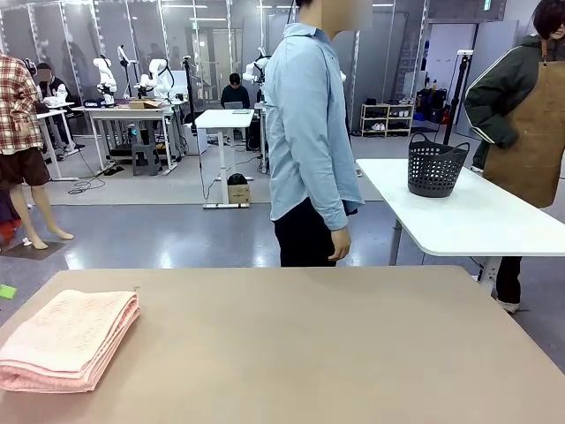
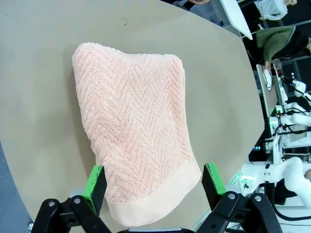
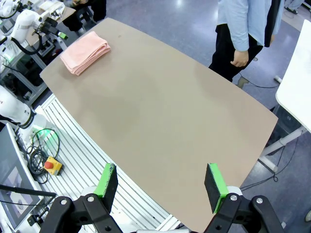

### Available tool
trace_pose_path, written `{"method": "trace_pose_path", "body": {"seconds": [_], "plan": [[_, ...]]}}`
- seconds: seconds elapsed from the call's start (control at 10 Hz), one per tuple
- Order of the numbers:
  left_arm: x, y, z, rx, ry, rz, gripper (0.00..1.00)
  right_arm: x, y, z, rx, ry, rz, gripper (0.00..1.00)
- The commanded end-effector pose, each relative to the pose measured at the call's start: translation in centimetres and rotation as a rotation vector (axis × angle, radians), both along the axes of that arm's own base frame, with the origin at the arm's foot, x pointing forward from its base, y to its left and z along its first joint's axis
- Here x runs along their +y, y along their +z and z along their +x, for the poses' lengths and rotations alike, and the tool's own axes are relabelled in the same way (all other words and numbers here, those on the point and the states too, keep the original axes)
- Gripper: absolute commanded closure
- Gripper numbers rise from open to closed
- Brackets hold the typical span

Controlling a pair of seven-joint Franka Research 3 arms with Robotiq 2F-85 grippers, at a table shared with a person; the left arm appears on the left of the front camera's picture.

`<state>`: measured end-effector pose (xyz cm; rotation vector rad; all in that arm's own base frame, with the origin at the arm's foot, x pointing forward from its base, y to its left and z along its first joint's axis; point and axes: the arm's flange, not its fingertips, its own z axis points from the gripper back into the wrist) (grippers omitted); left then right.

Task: Fold the towel.
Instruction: Pick up the 100 cm Hotel Towel and place it on the left side of the table.

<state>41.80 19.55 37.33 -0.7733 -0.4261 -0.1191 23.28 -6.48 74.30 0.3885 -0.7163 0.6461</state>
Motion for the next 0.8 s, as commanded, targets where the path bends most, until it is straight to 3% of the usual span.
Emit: {"method": "trace_pose_path", "body": {"seconds": [0.0, 0.7], "plan": [[0.15, 0.08, 0.4, -0.005, -0.002, 0.004, 0.0, 0.17, 0.13, -0.03, 0.009, -0.026, 0.003, 0.09], [0.15, 0.08, 0.4, -0.005, -0.002, 0.004, 0.0, 0.17, 0.13, -0.03, 0.009, -0.026, 0.003, 0.09]]}}
